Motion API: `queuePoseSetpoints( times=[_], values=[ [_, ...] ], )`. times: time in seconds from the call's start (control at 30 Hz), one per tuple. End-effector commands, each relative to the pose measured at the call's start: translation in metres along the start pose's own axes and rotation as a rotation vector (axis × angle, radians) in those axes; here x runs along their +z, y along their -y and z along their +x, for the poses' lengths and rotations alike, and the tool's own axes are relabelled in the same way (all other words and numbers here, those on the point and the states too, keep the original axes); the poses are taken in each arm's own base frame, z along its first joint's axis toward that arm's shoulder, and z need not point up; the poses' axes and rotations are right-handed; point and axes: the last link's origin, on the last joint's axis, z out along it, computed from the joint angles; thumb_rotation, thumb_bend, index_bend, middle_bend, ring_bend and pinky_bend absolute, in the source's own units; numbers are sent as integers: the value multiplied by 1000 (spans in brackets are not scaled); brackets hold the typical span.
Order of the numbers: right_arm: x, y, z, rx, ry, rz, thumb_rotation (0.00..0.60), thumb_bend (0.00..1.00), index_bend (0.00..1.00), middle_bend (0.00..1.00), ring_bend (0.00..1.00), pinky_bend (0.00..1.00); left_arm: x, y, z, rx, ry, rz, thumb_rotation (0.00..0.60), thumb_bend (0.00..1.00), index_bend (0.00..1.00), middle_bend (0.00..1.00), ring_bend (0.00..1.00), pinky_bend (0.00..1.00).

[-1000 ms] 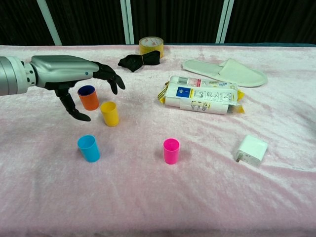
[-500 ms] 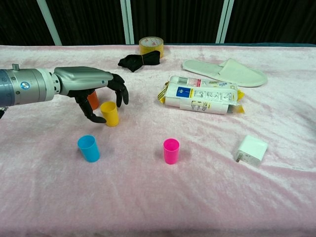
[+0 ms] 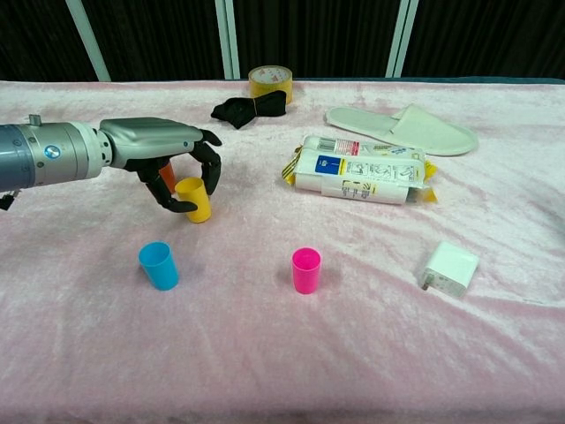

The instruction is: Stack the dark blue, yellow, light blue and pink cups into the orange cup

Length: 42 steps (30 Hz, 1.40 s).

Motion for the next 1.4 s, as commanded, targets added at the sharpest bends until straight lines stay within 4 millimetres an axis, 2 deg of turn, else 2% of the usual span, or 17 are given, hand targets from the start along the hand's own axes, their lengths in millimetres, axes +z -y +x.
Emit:
queuePoseSetpoints(
  times=[0.03, 0.3, 0.5, 0.63, 0.8, 1.03, 1.4],
  values=[
    [0, 0, 0, 0, 1, -1, 600, 297, 131, 100, 173, 238, -1, 2, 3, -3, -6, 4, 600, 392, 481, 499, 0, 0],
    [0, 0, 0, 1, -2, 0, 600, 297, 131, 100, 173, 239, -4, 1, 11, -2, -23, -5, 600, 392, 482, 502, 0, 0],
    [0, 0, 0, 0, -1, 0, 600, 297, 131, 99, 173, 239, -15, 3, 37, 19, -77, -5, 600, 392, 483, 503, 0, 0],
    [-1, 1, -1, -1, -1, 3, 600, 297, 131, 100, 173, 238, -27, 14, 53, 39, -95, 30, 600, 392, 483, 502, 0, 0],
    [-1, 1, -1, -4, -3, 5, 600, 297, 131, 99, 173, 238, -43, 33, 63, 45, -89, 97, 600, 392, 483, 501, 0, 0],
    [-1, 1, -1, -4, -4, 1, 600, 297, 131, 99, 173, 238, -51, 53, 62, 25, -77, 155, 600, 392, 482, 500, 0, 0],
    [-1, 1, 0, -6, -6, 2, 600, 297, 131, 100, 173, 239, -37, 56, 49, 26, -60, 152, 600, 392, 478, 497, 0, 0]
  ],
)
